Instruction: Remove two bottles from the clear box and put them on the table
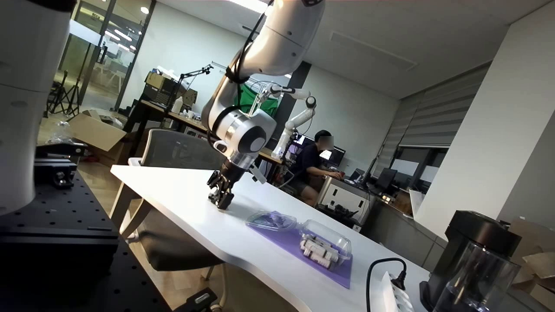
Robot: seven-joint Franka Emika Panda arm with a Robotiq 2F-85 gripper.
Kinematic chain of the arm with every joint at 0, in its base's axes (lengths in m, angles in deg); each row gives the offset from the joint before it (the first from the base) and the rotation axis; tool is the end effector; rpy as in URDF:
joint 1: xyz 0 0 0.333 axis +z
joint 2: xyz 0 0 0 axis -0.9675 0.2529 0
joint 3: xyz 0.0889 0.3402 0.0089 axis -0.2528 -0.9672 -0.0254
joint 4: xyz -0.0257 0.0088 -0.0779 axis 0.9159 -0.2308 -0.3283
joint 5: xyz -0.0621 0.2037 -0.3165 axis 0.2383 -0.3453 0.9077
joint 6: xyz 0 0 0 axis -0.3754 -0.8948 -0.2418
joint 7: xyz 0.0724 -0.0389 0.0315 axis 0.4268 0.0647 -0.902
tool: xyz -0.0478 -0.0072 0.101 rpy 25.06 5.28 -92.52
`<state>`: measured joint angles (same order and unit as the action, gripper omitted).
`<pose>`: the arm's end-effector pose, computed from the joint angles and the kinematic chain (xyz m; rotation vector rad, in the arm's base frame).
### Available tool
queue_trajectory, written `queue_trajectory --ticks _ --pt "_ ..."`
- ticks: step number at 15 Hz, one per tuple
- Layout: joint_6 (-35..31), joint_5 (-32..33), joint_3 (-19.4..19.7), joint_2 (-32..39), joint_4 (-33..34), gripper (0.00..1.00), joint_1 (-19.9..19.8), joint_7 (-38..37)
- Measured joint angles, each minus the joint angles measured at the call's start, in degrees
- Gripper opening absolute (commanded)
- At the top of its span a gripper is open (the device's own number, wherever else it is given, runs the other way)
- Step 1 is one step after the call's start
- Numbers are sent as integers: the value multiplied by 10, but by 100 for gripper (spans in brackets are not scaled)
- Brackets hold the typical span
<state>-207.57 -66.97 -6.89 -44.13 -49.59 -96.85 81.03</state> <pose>0.5478 0.0729 0.1032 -0.3718 -3.0751 -0.3505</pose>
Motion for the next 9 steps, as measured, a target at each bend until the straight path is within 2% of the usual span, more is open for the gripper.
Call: queue_trajectory --ticks 5,7,9 --pt "-16 -27 34 -15 0 94 40 0" --pt "-18 -32 47 -19 2 100 55 0" --pt "-18 -34 61 -22 5 100 69 0"
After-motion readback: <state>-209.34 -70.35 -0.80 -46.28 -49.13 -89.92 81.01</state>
